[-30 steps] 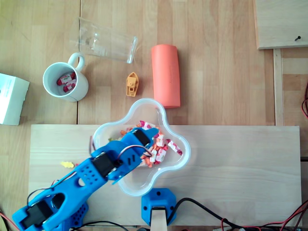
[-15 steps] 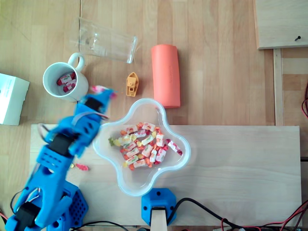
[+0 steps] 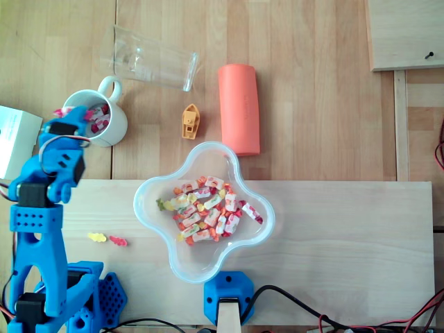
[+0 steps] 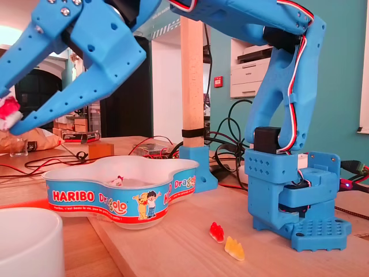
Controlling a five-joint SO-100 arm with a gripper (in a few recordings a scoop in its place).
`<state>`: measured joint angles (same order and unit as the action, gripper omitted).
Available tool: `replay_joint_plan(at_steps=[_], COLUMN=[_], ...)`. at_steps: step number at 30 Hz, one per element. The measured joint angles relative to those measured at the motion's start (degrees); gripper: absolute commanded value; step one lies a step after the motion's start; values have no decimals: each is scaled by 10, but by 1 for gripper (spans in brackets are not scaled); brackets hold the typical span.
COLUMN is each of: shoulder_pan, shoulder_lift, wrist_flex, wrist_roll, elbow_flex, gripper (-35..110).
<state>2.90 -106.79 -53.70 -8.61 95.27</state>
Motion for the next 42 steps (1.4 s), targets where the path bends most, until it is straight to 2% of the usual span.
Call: replay_joint_plan(at_steps=[42], shoulder_pan=[-16], shoulder_lift=[26], wrist_flex=[0], wrist_roll=[-11], elbow_flex=[5], gripper=[-2])
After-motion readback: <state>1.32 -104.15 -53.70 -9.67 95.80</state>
